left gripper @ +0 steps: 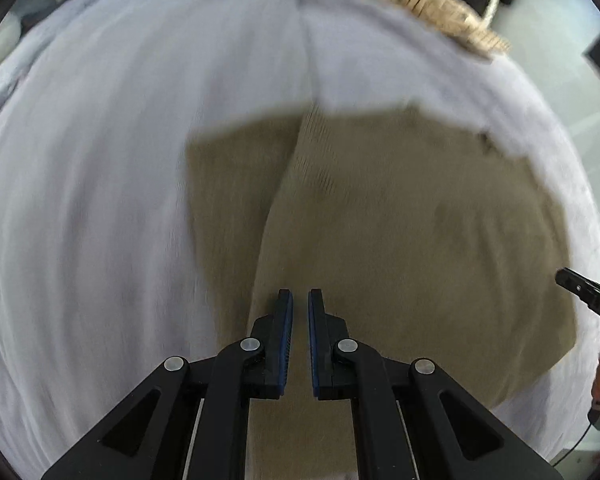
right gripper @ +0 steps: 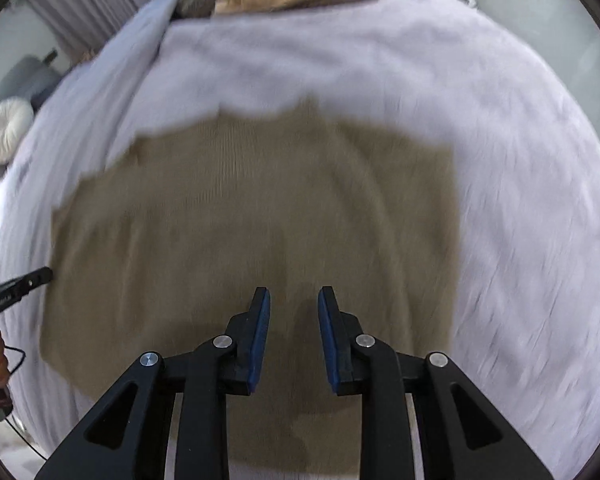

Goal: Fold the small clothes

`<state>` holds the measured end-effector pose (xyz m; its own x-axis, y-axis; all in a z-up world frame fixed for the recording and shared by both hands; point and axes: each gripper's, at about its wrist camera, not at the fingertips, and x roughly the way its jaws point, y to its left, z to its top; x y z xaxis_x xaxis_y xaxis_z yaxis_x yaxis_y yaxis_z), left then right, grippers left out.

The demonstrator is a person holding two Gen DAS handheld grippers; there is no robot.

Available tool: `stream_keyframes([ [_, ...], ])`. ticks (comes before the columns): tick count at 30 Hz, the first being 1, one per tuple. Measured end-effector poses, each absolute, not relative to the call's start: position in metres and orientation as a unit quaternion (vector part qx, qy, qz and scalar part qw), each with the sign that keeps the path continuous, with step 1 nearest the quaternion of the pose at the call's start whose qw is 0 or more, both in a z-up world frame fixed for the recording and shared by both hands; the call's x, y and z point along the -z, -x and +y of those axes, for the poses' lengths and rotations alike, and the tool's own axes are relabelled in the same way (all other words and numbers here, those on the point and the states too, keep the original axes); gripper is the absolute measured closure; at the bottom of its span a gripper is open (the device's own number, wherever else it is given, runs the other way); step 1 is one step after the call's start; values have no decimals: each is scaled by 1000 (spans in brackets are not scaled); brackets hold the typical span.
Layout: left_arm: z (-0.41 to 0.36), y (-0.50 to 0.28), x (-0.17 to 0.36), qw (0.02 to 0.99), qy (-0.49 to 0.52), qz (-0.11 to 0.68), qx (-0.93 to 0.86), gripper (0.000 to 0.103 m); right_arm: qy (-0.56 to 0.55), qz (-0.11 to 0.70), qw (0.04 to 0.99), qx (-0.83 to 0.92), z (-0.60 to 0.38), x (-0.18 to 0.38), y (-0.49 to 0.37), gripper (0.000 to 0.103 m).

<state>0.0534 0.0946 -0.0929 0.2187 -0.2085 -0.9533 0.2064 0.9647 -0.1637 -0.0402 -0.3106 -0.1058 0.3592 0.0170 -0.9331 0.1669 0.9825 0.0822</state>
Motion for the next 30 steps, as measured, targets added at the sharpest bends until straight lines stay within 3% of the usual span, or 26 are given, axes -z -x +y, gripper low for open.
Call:
stream_keyframes([
  [9, 137, -2, 103, 763, 32, 635, 116, 93, -141, 575, 802, 80, -340, 103, 98, 76],
  [10, 142, 2, 102, 761, 35, 639, 108, 85, -170, 568, 801, 81, -345, 99, 108, 74],
  [12, 155, 9, 100, 759, 61, 642, 87, 32, -231, 554, 795, 87, -357, 96, 125, 71],
  [13, 161, 13, 97, 763, 75, 637, 79, 28, -279, 542, 787, 95, -366, 95, 137, 67],
  [15, 170, 19, 95, 760, 96, 637, 84, 28, -351, 525, 767, 116, -379, 102, 156, 54],
  [21, 179, 23, 107, 740, 140, 653, 75, 28, -541, 447, 703, 115, -408, 139, 165, 53],
  [22, 178, 23, 108, 740, 141, 653, 77, 28, -546, 447, 698, 119, -409, 142, 161, 68],
  [23, 179, 23, 106, 741, 140, 653, 77, 28, -543, 452, 697, 122, -408, 144, 156, 90],
  [30, 175, 19, 100, 749, 125, 646, 78, 28, -378, 516, 757, 136, -400, 116, 144, 91],
])
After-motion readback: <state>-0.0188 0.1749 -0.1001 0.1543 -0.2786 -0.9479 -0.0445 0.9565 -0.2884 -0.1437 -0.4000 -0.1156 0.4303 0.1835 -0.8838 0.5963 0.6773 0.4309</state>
